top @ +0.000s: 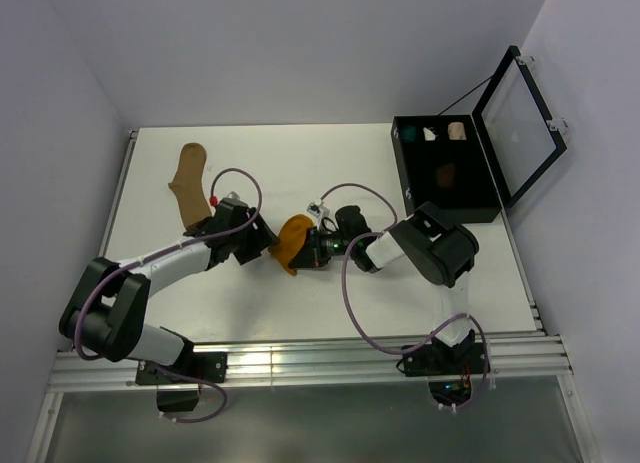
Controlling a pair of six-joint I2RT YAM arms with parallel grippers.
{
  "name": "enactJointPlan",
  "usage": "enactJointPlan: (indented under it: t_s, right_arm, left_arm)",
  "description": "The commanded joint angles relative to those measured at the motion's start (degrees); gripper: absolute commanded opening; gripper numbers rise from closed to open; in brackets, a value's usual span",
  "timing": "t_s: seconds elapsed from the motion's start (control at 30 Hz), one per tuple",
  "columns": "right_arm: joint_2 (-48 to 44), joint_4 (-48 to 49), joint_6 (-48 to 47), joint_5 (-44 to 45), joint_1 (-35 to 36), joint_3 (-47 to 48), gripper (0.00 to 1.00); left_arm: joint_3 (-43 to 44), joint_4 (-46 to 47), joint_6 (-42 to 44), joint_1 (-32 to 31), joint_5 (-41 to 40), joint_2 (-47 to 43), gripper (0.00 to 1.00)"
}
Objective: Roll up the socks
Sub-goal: Roll the sock at the center of the board.
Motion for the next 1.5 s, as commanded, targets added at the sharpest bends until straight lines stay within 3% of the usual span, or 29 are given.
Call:
enactJointPlan:
  t_s: [0.0,0.37,0.67,1.13,1.47]
  right_arm:
    - [1.8,5.0,5.7,-6.9,-0.9,0.7,0.0]
    - [2.1,0.5,4.7,-6.2,-1.3,3.0,0.0]
    - [0.8,-11.8,-3.8,-5.6,-1.3,8.1,0.0]
    - [1.0,-21.9,-10.8,-6.0,-1.5,14.8,0.0]
    - [0.3,-26.2,-14.2,-4.2,-1.6,15.4,0.0]
  left_arm:
    - [0.3,3.9,-0.8,-1.3,1.5,1.7,0.7]
    - [1.1,2.0,-1.5,-2.0,0.2,6.9,0.6]
    - [4.0,0.0,2.7,-1.9,-0.7,8.5,0.59]
    - [5.3,0.0,5.6,-1.8,1.8,10.9,0.57]
    - [6.6,-4.6,7.0,1.6,-1.4,6.1,0.67]
